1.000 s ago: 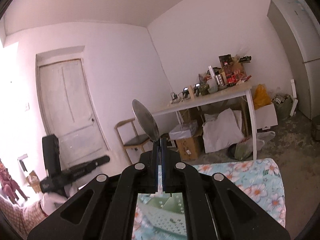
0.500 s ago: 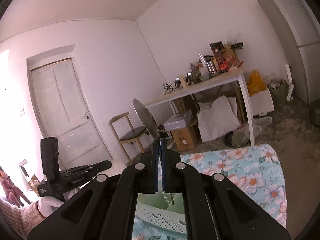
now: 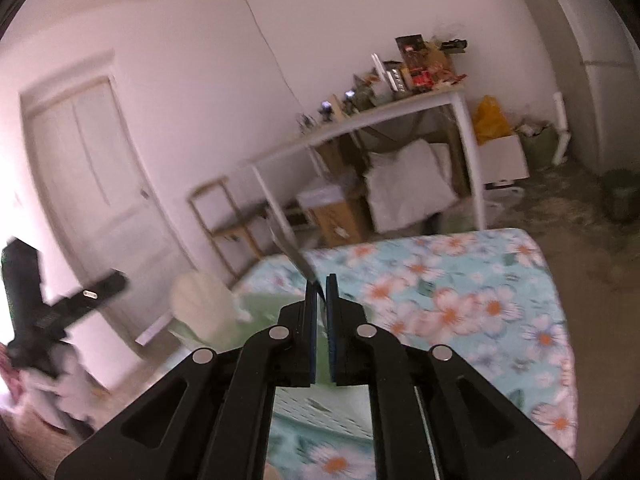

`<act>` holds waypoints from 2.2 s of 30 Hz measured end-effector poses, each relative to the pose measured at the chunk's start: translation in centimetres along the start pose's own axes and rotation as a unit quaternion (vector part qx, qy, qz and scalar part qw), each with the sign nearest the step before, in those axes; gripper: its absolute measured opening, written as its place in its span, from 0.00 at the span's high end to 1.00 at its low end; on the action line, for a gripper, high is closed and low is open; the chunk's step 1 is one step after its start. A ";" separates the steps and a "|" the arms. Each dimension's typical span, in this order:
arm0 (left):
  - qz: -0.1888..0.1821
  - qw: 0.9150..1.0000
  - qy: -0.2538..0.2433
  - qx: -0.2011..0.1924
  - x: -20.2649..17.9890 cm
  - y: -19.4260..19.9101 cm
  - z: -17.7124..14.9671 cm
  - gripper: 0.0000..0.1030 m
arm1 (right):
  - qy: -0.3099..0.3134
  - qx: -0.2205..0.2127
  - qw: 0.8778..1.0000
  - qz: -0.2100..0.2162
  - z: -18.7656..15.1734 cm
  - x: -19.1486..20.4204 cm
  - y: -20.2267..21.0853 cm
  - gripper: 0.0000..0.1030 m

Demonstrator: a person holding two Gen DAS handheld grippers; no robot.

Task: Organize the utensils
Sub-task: 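Open both tools to drop the paddle and spoon into the holder, then move both tools back down to the remaining utensils beside the holder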

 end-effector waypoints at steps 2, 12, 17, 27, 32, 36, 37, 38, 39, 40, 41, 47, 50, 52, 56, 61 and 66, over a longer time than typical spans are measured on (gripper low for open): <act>-0.001 1.000 0.005 0.001 0.3 0.8 -0.7 0.43 | 0.008 -0.006 1.000 -0.005 0.2 0.0 0.6 0.86; -0.009 0.999 0.028 0.022 0.8 3.4 -3.5 0.41 | -0.012 -0.073 0.997 -0.027 2.9 -0.5 7.4 0.61; -0.011 0.999 0.032 0.034 0.8 4.6 -4.9 0.39 | -0.031 -0.079 0.996 -0.022 1.1 0.5 11.2 0.61; -0.042 0.994 0.040 0.096 -1.2 3.7 -9.7 0.39 | -0.091 0.036 0.995 0.022 -10.4 2.9 9.8 0.61; -0.084 0.982 0.054 0.163 -3.5 1.0 -13.6 0.48 | -0.104 0.075 0.991 0.041 -14.8 4.1 7.9 0.61; -0.092 0.969 0.068 0.218 -3.9 -1.5 -16.5 0.57 | -0.105 0.098 0.989 0.047 -17.1 4.5 7.2 0.61; -0.092 0.966 0.076 0.231 -3.8 -2.1 -17.1 0.59 | -0.103 0.101 0.989 0.044 -17.3 4.4 7.1 0.61; -0.093 0.963 0.083 0.239 -3.7 -2.4 -17.5 0.62 | -0.102 0.105 0.988 0.044 -17.6 4.3 7.1 0.61; -0.095 0.961 0.089 0.246 -3.6 -2.7 -17.9 0.62 | -0.103 0.106 0.988 0.046 -17.9 4.3 7.1 0.61; -0.096 0.959 0.093 0.251 -3.5 -2.9 -18.3 0.63 | -0.107 0.107 0.987 0.048 -18.1 4.1 7.2 0.61; -0.097 0.955 0.099 0.261 -3.4 -3.2 -18.8 0.65 | -0.111 0.108 0.987 0.049 -18.3 4.0 7.3 0.61; -0.111 0.943 0.121 0.288 -3.5 -4.6 -19.8 0.68 | -0.122 0.108 0.985 0.054 -18.5 3.4 7.4 0.61; -0.114 0.941 0.117 0.296 -4.2 -4.9 -19.6 0.73 | -0.123 0.108 0.985 0.056 -18.4 3.5 7.4 0.61; -0.112 0.940 0.117 0.299 -4.4 -5.1 -19.6 0.74 | -0.124 0.108 0.985 0.057 -18.4 3.4 7.3 0.61; -0.113 0.942 0.109 0.296 -4.5 -4.7 -19.3 0.76 | -0.130 0.107 0.984 0.060 -18.4 3.1 7.3 0.61; -0.114 0.938 0.120 0.306 -4.7 -5.0 -19.4 0.75 | -0.140 0.108 0.982 0.062 -18.4 2.9 7.5 0.61; -0.116 0.933 0.130 0.315 -4.7 -5.6 -19.8 0.74 | -0.141 0.103 0.983 0.060 -18.2 2.6 7.8 0.61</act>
Point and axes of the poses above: each gripper's, at about its wrist camera, not at the fingertips, and y roughly against the way its jaws point, x to its left, z to its top, the point moved 10 cm from there along -y, roughly the way its jaws point, and after that the axes turned 4 degrees about -x, right-handed, at the moved point
